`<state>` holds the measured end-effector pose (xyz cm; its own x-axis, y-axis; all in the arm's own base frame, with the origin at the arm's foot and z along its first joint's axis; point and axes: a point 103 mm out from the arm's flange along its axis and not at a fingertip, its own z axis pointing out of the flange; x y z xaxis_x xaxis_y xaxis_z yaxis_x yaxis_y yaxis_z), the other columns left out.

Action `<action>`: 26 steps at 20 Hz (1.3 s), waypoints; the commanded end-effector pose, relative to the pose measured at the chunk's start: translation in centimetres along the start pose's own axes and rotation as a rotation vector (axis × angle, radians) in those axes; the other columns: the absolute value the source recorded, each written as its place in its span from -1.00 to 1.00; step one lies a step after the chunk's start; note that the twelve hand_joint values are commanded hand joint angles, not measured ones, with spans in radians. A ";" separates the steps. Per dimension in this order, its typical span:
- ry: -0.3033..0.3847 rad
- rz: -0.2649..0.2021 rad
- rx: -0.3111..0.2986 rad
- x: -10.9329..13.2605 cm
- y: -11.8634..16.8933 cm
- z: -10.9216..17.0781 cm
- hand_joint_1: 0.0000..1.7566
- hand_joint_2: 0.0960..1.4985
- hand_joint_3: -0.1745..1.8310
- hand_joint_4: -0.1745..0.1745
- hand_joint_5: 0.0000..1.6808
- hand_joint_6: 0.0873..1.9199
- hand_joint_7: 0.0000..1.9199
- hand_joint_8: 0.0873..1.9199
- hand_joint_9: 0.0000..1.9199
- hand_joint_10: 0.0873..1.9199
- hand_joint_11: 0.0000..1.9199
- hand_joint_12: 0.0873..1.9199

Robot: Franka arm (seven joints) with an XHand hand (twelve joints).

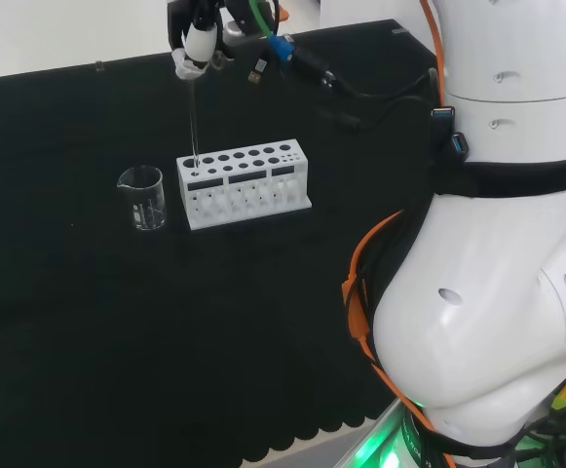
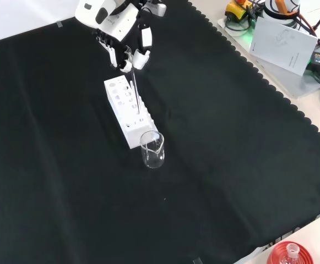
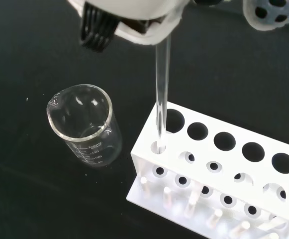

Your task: Put the glass rod back on the white test tube rack.

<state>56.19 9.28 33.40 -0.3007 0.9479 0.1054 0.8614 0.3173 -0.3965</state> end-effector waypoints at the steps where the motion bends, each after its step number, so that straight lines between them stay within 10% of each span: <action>1: -0.003 -0.002 0.009 0.1 0.7 0.4 0.34 -0.08 -0.19 -1.00 0.33 -0.08 0.53 -0.60 0.80 -1.00 0.62 -0.24; 26: -0.009 -0.034 0.061 -0.8 3.4 3.5 0.33 -0.08 -0.19 -1.00 0.32 -0.08 0.53 -0.60 0.80 -1.00 0.62 -0.24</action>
<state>57.70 9.79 29.17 -0.3315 0.9374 0.1072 0.8263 0.3433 -0.4465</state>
